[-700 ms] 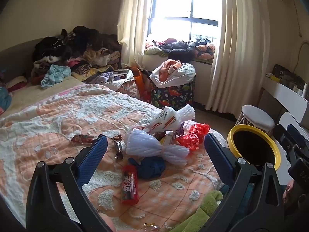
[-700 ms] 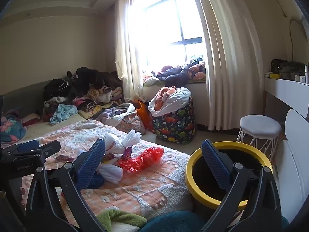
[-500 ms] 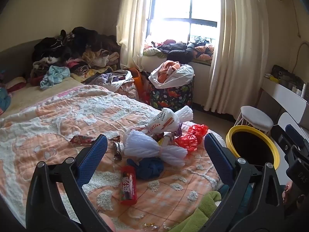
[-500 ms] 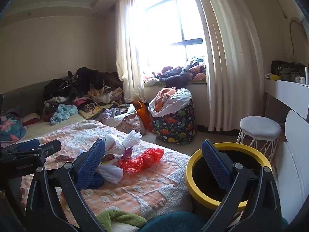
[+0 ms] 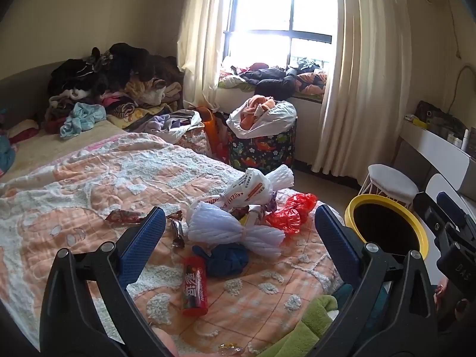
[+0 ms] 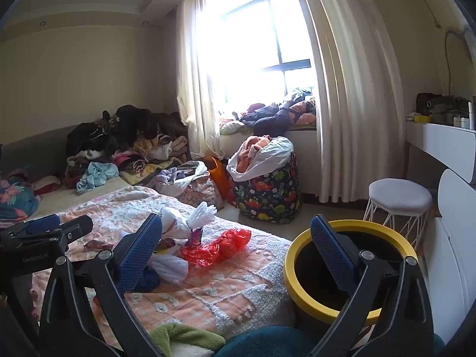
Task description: Collect trash
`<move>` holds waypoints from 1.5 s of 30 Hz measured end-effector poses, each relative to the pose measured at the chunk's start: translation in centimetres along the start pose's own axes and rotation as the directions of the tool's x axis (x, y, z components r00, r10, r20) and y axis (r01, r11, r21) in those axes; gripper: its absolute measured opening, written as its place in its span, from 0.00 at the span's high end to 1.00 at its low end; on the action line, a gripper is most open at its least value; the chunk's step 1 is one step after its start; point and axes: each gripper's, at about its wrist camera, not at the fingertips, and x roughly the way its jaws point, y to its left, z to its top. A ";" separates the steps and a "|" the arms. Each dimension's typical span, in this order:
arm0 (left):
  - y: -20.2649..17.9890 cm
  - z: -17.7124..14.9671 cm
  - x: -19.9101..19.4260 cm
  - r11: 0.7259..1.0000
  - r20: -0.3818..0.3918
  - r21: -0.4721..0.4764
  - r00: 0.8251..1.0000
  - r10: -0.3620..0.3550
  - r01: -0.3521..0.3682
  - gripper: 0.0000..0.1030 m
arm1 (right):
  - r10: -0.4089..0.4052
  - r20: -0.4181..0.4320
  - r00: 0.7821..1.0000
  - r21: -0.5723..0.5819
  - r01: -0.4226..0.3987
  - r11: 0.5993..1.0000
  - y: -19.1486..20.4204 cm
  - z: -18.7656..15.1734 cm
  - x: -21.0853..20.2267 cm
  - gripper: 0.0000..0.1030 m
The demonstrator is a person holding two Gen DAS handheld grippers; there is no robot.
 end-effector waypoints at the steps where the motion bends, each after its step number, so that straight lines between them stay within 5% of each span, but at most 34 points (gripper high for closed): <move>1: 0.0 0.0 0.0 1.000 0.001 0.000 1.000 -0.001 0.001 0.11 | 0.001 0.003 1.000 0.001 -0.001 1.000 0.0 0.0 0.0 0.06; 45: -0.3 -0.2 -0.5 1.000 0.005 0.000 1.000 -0.005 0.005 0.11 | 0.001 0.003 1.000 0.005 -0.001 1.000 0.0 -0.3 0.0 0.06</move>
